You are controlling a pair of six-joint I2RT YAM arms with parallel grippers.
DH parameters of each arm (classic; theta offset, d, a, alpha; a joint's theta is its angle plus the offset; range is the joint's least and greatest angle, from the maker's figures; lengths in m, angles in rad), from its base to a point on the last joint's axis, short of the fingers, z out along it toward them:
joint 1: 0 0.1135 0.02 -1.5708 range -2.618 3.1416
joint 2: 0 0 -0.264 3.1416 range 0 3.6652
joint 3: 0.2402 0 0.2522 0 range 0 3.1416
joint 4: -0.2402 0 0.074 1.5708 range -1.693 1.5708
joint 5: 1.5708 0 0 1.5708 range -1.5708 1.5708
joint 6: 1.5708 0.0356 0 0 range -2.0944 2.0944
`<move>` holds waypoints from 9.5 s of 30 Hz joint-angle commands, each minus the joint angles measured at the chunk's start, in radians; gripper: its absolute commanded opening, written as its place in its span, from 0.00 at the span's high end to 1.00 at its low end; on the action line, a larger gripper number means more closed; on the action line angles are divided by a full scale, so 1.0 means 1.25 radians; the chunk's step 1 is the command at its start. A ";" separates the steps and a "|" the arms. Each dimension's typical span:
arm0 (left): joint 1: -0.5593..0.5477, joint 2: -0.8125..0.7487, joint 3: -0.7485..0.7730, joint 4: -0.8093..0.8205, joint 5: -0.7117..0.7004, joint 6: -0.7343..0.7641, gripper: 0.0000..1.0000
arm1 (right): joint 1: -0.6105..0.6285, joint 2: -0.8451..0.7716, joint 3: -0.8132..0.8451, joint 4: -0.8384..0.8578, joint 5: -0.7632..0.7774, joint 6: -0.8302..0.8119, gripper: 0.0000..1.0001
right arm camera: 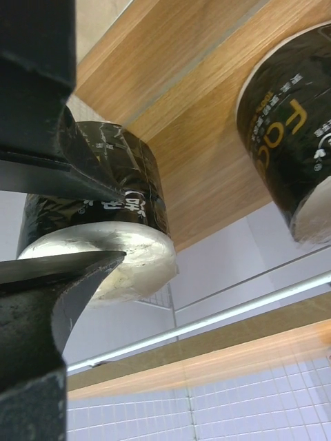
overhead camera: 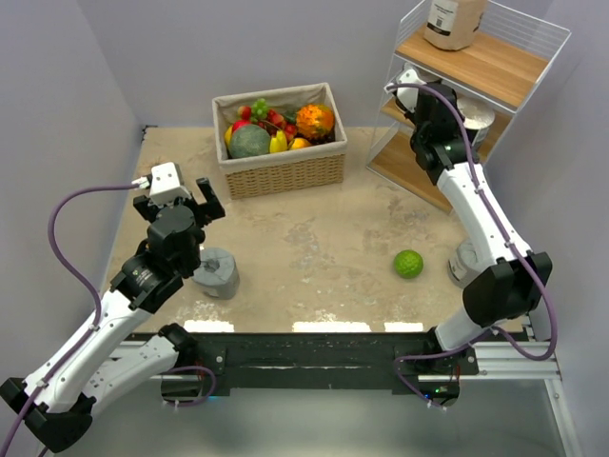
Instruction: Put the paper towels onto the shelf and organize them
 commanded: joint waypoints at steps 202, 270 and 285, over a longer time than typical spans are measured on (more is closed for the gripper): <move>0.484 0.383 0.053 -0.101 0.643 -0.104 0.03 | 0.633 0.189 -0.055 -0.316 -0.226 0.993 0.37; 0.461 0.343 0.033 -0.071 0.666 -0.115 0.03 | 0.012 0.286 -0.253 0.483 -0.320 -0.172 0.59; 0.461 0.337 0.032 -0.065 0.674 -0.115 0.03 | 0.006 0.265 -0.232 0.517 -0.262 -0.205 0.39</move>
